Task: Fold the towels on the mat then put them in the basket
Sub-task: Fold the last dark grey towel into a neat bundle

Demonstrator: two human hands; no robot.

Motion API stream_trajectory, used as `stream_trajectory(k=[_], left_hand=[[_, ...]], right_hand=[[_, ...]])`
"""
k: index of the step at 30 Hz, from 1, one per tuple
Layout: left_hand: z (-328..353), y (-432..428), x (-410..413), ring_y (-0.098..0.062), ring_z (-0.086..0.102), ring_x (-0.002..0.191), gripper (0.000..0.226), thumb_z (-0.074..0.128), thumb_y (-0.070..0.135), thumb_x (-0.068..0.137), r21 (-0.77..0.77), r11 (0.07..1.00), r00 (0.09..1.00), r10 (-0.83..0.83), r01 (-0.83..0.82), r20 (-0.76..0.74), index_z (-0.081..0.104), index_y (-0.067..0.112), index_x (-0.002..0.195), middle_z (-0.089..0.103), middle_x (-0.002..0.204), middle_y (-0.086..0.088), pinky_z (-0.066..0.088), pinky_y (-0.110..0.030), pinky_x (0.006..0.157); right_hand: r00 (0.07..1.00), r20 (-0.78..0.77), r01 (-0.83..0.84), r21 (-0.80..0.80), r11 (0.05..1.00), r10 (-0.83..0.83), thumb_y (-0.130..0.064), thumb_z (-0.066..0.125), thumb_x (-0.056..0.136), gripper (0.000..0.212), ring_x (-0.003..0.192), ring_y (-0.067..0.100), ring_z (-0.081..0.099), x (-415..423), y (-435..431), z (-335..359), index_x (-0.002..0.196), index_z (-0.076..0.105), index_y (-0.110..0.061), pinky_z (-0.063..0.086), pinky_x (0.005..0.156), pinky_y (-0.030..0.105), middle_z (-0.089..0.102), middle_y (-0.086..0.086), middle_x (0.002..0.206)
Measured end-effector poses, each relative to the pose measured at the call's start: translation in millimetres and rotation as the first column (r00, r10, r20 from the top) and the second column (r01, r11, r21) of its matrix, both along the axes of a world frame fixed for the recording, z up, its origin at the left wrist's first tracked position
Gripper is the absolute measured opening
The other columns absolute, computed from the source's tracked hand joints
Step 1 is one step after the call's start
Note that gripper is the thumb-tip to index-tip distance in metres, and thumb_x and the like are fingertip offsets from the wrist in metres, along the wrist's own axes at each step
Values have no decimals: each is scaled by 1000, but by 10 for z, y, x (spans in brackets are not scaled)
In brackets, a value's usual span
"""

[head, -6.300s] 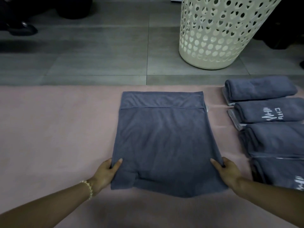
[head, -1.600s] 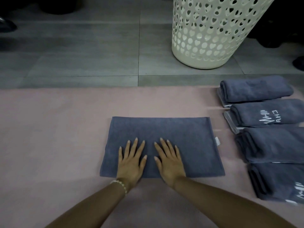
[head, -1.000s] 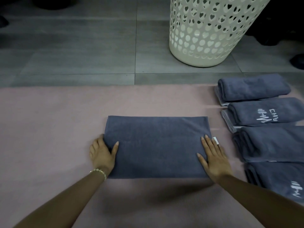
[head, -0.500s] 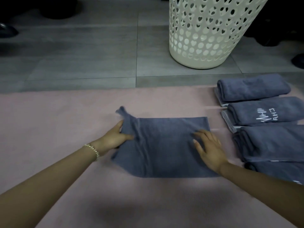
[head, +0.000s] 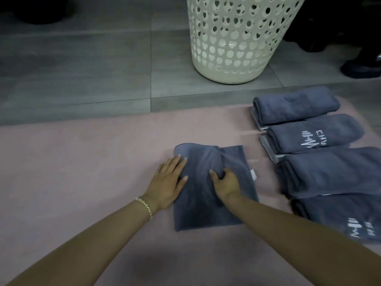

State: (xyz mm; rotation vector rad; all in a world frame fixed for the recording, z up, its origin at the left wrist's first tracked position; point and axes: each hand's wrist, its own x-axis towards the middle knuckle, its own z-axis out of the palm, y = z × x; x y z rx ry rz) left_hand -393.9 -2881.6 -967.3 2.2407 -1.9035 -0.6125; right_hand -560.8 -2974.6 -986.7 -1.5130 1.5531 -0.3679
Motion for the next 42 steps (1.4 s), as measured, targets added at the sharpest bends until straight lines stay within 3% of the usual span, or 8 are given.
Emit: stream_trajectory(k=[4, 9, 17, 22, 30, 34, 38, 42], left_hand=[[-143, -234, -156, -9, -18, 141, 91, -20, 72, 73, -22, 997, 994, -76, 78, 79, -3, 27, 150, -14, 154, 10, -18, -26, 110], [-326, -562, -305, -30, 44, 131, 70, 3, 52, 99, -14, 984, 973, -174, 178, 152, 44, 14, 140, 46, 144, -7, 6, -35, 111], [-360, -1174, -408, -27, 49, 116, 102, 0, 83, 75, -100, 988, 991, -113, 120, 76, 46, 14, 135, 53, 126, -5, 22, -30, 99], [-152, -1623, -277, -28, 47, 114, 71, 62, 63, 77, 191, 974, 992, -124, 120, 9, 47, 10, 121, 53, 125, -9, 37, -32, 92], [347, -1602, -170, -20, 69, 89, 42, 78, 39, 72, 530, 835, 948, 35, 145, -315, 70, 14, 106, 72, 101, -3, 56, -35, 84], [839, -1255, -72, -18, 70, 88, 22, 68, 17, 84, 594, 786, 789, 252, 171, -561, 68, 17, 106, 73, 102, -2, 57, -28, 76], [1180, -726, 115, -19, 67, 101, 36, 62, 7, 85, 492, 868, 446, 415, 67, -793, 59, 18, 119, 70, 112, -3, 55, -25, 83], [1405, -321, 299, -24, 65, 108, 56, 69, 12, 79, 392, 912, 230, 410, -120, -883, 51, 25, 131, 66, 121, -3, 53, -36, 92]], right_hand=[[998, 48, 42, -182, 982, -34, -38, 48, 96, 29, 60, 14, 50, -196, 37, 59, 81, 45, -13, 37, 62, 31, 52, -3, 65], [998, -8, 51, -247, 968, -54, -42, 51, 93, 28, 73, 25, 59, -684, -242, -42, 86, 55, -15, 48, 68, 37, 64, 1, 75], [979, -24, 197, -133, 971, -202, -52, 57, 86, 41, 69, 22, 60, -944, -348, -265, 73, 55, -14, 51, 69, 38, 64, 3, 67], [980, -70, 176, -132, 976, -186, -57, 55, 85, 43, 71, 21, 59, -950, -362, -280, 74, 53, -15, 49, 68, 36, 63, 1, 67], [992, -46, 112, -61, 992, -115, -59, 56, 83, 41, 72, 16, 60, -991, -351, -221, 78, 54, -18, 48, 70, 33, 64, -3, 71], [997, 55, 61, -11, 998, -61, -54, 58, 83, 37, 68, 15, 55, -973, -391, -119, 80, 54, -17, 46, 73, 32, 61, 0, 72], [974, 165, 156, 1, 988, -154, -41, 60, 88, 34, 65, 16, 48, -745, -391, 113, 77, 48, -11, 40, 64, 24, 54, 6, 70], [969, 223, -39, 556, 830, -104, -66, 47, 84, 58, 56, 20, 54, -347, -116, 451, 73, 61, -10, 45, 51, 23, 60, 10, 69]])
